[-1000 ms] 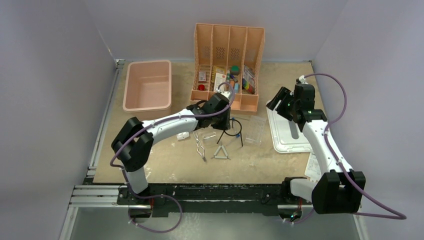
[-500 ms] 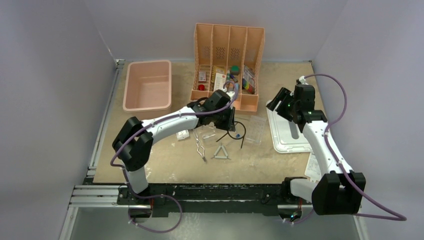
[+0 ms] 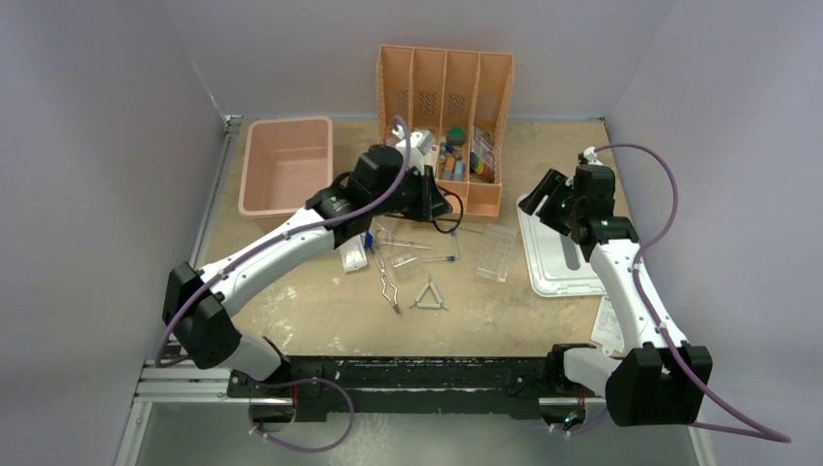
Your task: Organize the chemistry lab equipment
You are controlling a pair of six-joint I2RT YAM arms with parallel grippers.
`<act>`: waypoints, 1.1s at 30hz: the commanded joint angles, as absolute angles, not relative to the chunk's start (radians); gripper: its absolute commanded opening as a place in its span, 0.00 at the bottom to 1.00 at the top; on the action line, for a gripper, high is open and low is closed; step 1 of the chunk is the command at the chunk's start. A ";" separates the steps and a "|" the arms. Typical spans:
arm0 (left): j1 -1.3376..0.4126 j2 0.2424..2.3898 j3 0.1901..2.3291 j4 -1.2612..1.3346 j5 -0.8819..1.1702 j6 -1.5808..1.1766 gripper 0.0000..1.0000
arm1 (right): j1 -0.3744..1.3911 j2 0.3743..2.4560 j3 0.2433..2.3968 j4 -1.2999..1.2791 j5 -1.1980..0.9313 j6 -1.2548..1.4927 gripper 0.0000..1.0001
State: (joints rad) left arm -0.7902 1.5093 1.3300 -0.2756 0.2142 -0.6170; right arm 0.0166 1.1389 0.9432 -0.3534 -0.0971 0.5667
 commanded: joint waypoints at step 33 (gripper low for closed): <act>0.072 1.727 1.480 0.077 0.331 -1.046 0.00 | 0.038 1.430 1.208 -0.304 -0.128 0.587 0.64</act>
